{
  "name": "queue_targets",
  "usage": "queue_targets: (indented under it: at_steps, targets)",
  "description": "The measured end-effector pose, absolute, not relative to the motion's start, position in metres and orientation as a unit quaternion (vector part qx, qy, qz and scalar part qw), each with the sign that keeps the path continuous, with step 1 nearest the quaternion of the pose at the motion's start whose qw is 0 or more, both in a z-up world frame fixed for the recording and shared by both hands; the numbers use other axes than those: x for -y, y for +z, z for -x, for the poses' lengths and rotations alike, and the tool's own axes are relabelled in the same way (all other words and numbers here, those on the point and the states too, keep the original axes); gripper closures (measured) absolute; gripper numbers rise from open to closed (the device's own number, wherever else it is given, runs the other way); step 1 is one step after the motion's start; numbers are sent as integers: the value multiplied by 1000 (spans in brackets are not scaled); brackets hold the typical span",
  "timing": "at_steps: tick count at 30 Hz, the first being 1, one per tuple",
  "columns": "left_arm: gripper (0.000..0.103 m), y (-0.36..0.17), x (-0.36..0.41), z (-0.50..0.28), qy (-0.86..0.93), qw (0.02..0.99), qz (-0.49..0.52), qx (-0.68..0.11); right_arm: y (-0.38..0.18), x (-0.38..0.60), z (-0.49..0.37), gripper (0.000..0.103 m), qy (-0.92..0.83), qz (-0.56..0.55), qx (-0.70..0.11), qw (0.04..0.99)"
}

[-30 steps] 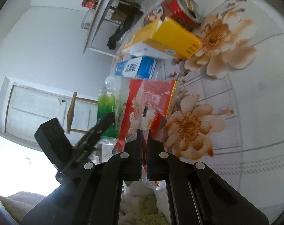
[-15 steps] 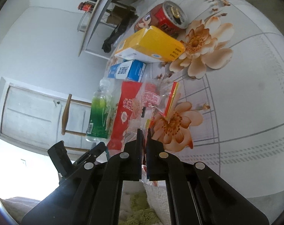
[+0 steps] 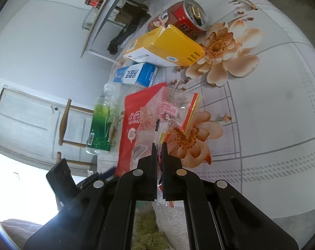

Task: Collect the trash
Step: 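Lift the red snack bag with the left gripper while the right gripper lifts the zip bag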

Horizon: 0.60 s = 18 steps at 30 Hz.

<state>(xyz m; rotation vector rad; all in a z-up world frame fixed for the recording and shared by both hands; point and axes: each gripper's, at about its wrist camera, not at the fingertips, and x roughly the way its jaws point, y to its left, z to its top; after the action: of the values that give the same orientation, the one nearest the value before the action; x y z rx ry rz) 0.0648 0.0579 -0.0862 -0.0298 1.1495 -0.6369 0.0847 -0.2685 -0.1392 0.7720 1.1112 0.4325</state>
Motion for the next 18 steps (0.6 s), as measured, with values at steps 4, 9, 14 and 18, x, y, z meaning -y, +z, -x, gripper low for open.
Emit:
queue_targets:
  at_steps: [4, 9, 14, 18]
  targets:
    - [61, -85, -63, -63, -310, 780, 54, -541, -140, 270, -82, 101, 192, -346, -514, 761]
    - [61, -94, -82, -81, -284, 767, 139, -558, -143, 264, -82, 101, 177, -314, -528, 769]
    - [61, -95, -77, -87, -303, 748, 171, -566, -147, 256, -82, 101, 173, -286, -541, 771]
    - [61, -97, -74, -84, -322, 728, 192, -574, -148, 252, -80, 101, 174, -273, -547, 772]
